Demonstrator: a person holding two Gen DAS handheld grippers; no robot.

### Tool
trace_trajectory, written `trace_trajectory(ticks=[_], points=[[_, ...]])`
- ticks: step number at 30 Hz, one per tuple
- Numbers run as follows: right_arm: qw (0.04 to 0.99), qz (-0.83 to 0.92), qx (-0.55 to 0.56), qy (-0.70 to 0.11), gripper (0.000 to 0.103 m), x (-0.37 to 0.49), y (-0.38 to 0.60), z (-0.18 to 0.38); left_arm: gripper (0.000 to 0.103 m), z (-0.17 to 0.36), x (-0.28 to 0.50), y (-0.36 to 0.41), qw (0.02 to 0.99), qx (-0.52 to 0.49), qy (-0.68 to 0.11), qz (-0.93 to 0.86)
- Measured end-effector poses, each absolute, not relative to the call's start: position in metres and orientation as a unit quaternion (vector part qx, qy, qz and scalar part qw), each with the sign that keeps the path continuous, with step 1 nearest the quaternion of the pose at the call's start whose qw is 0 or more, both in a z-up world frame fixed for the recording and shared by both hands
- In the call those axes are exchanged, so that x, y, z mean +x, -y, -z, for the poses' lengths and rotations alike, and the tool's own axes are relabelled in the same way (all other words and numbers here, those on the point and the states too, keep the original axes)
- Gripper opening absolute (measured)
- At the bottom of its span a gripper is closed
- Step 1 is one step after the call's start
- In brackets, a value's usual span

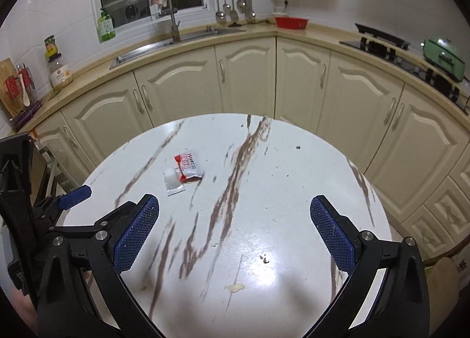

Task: Collect trash
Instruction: 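Grasp the white plastic cup with the left tool while the right tool grasps the red-white wrapper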

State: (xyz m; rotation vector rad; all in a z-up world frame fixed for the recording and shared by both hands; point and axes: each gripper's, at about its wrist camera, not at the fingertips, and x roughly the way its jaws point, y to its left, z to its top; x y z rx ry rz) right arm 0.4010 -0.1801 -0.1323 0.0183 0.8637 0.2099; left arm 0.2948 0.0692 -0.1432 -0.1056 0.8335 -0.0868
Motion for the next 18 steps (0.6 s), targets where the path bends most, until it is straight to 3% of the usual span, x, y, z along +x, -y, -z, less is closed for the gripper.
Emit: trace_trajectory(ticks=[11,18], points=[[0.882,-0.107,0.033,-0.458,0.103,0.455,0.192,0.179,0.102,0.183,0.433,-0.046,0.887,-0.047,-0.459,0.029],[0.874,-0.112,0.033,-0.471,0.103,0.476,0.188,0.194,0.101,0.195,0.474,-0.053,0.89,-0.04,-0.453,0.019]])
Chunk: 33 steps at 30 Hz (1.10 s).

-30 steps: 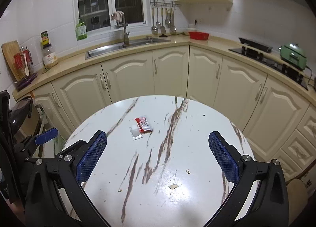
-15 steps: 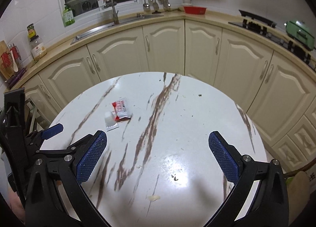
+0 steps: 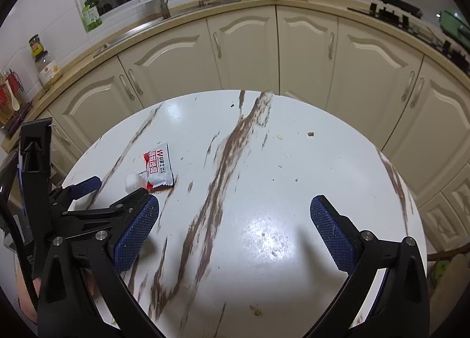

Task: Collect trash
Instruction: 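Grasp the white plastic cup with the left tool while the right tool grasps the red-white wrapper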

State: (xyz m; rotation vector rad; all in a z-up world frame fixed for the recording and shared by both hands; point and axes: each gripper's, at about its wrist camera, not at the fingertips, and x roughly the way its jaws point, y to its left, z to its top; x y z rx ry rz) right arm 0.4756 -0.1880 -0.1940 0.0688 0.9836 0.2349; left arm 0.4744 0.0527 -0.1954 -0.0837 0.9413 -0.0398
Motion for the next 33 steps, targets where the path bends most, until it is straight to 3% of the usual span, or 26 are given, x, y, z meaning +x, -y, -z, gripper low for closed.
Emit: trace_trajectory(ticks=[12,17,23,27,33], points=[[0.862,-0.136,-0.001,-0.489,0.103,0.502,0.147,0.217,0.097,0.21,0.51,-0.057,0.894,-0.039,-0.447,0.009],[0.855,-0.15,-0.013,-0.497,0.103,0.513,0.126,0.225,0.064,0.211,0.496,-0.065,0.9,-0.039,-0.433,0.022],[0.849,-0.161,-0.022,-0.502,0.102,0.52,0.108,0.232,0.045,0.216,0.473,-0.092,0.902,-0.041,-0.428,0.041],[0.843,-0.172,-0.04,-0.507,0.101,0.525,0.091,0.238,0.038,0.215,0.457,-0.106,0.902,-0.051,-0.426,0.049],[0.843,-0.173,-0.087,-0.502,0.088,0.526,0.067,0.249,0.035,0.214,0.44,-0.123,0.901,-0.071,-0.423,0.061]])
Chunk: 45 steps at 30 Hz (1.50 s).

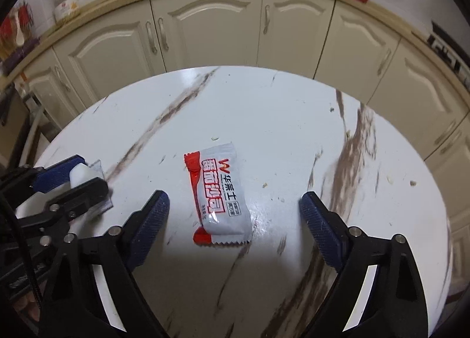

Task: Collect trash
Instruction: 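Grasp the white plastic cup with the left tool while the right tool grasps the red-white wrapper, then carry the cup and wrapper to the blue bin and open both tools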

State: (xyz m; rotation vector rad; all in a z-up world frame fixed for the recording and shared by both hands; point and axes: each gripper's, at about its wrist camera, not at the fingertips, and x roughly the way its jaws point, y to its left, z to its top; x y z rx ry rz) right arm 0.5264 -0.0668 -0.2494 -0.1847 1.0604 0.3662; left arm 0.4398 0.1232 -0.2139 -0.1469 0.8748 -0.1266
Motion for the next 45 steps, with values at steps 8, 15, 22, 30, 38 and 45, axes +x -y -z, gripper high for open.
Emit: trace_trajectory(ticks=[8,15,22,30,38,45], points=[[0.84,-0.194,-0.1,-0.497,0.017,0.519,0.055,0.241,0.026,0.21,0.419,-0.132,0.902,-0.075,-0.42,0.066],[0.837,-0.204,-0.037,-0.507,0.013,0.503,0.08,0.235,0.026,0.204,0.393,-0.131,0.902,-0.083,-0.417,0.07],[0.846,-0.2,0.006,-0.494,0.013,0.476,0.111,0.215,0.026,0.183,0.364,-0.117,0.91,-0.081,-0.399,0.085],[0.866,-0.189,0.033,-0.461,0.013,0.435,0.149,0.177,0.026,0.156,0.33,-0.088,0.92,-0.066,-0.372,0.108],[0.89,-0.163,0.066,-0.421,0.013,0.388,0.206,0.14,0.026,0.131,0.293,-0.045,0.926,-0.035,-0.347,0.143],[0.908,-0.13,0.092,-0.388,0.013,0.349,0.265,0.116,0.026,0.108,0.266,0.014,0.927,-0.003,-0.324,0.188]])
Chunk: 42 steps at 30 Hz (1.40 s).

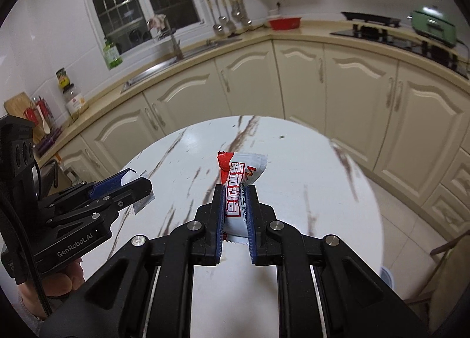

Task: Collect trash
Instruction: 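Carry the cup and wrapper to the blue bin and open both tools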

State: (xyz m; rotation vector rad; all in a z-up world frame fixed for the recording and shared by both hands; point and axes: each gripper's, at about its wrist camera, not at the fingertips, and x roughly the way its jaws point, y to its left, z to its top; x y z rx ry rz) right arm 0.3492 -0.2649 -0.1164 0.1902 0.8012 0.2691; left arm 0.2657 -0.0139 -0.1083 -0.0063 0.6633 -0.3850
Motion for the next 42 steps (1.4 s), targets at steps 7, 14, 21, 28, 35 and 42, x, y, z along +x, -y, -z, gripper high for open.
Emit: trace_trajectory(ticks=[7,14,21,28,35,42], points=[[0.921,-0.086,0.121,-0.361,0.013,0.311,0.328,0.101,0.026,0.093,0.246,0.091,0.917,0.027,-0.309,0.249],[0.922,-0.011,0.156,-0.354,0.013,0.27,0.408,0.105,0.026,0.102,0.233,0.182,0.888,0.05,-0.324,0.324],[0.903,0.07,0.197,-0.374,0.013,0.236,0.496,0.137,0.026,0.128,0.224,0.273,0.846,0.076,-0.358,0.389],[0.869,0.105,0.243,-0.417,0.013,0.225,0.563,0.199,0.026,0.175,0.247,0.342,0.807,0.11,-0.415,0.406],[0.837,0.105,0.279,-0.459,0.013,0.232,0.592,0.266,0.026,0.21,0.328,0.426,0.776,0.129,-0.475,0.393],[0.81,0.104,0.306,-0.488,0.013,0.243,0.614,0.316,0.027,0.255,0.365,0.489,0.76,0.148,-0.512,0.373]])
